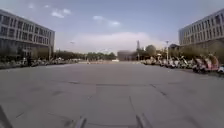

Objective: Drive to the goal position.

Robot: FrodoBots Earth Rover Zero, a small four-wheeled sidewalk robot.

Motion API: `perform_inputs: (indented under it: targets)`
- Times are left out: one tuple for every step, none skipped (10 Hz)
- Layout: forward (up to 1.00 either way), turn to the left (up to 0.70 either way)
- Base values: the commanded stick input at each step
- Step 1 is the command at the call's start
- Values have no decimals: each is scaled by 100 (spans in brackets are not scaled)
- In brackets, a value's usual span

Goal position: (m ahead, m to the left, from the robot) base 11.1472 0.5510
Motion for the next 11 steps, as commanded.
perform_inputs:
  targets:
    - [100, 0]
    - [100, 0]
    - [100, 0]
    - [100, 0]
    - [100, 0]
    - [100, 0]
    - [100, 0]
    - [100, 0]
    - [100, -13]
    - [100, -27]
    - [100, -27]
